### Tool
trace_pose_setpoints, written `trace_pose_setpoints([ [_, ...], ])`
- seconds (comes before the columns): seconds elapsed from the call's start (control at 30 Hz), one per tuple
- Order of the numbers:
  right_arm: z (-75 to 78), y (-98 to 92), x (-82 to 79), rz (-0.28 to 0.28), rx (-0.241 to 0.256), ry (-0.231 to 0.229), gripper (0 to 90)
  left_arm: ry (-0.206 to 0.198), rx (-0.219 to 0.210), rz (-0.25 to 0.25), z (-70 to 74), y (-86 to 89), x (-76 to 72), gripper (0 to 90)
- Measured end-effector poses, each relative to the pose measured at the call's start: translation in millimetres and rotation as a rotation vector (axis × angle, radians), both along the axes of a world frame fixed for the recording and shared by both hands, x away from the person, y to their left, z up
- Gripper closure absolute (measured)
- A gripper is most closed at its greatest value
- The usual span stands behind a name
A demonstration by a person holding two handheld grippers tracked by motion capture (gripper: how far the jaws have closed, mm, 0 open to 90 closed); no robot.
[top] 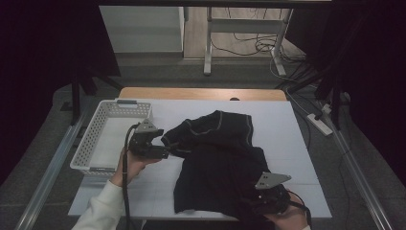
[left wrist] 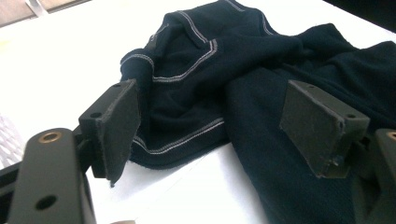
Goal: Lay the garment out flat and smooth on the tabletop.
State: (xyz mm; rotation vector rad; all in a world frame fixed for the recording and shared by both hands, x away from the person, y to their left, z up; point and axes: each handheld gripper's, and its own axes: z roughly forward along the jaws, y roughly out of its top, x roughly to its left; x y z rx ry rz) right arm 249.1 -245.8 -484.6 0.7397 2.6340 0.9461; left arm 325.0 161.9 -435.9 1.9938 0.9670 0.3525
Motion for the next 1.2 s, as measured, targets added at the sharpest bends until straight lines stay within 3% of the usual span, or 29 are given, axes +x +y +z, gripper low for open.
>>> trace_pose_setpoints([
  [0.1, -9.5, -1.6, 4.7, -0.026, -0.034, 0.022, 35.8, 0.003, 0.000, 0.000, -1.1, -0.5, 0.8, 21.1],
  [0.23, -23.2, 5.8, 10.3, -0.025, -0.122, 0.022, 39.2, 0.007, 0.006, -0.004, -2.5, -2.5, 1.2, 21.0],
  [0.3, -25.6, 6.9, 14.6, -0.038, -0.094, 0.039, 43.6, 0.008, 0.007, -0.007, -2.8, -3.6, 1.3, 21.0],
  [0.5, -23.7, 16.7, 18.2, -0.003, -0.139, 0.000, 75.8, 0.014, 0.015, -0.013, -5.0, -6.5, 2.2, 20.9],
  [0.57, -23.7, 16.9, 17.6, 0.012, -0.146, -0.008, 81.4, 0.015, 0.014, -0.013, -5.1, -6.1, 2.3, 20.9],
  [1.2, -21.1, 0.2, 7.0, 0.025, -0.114, 0.051, 84.6, 0.019, 0.014, -0.002, -6.8, -2.4, 3.2, 20.6],
])
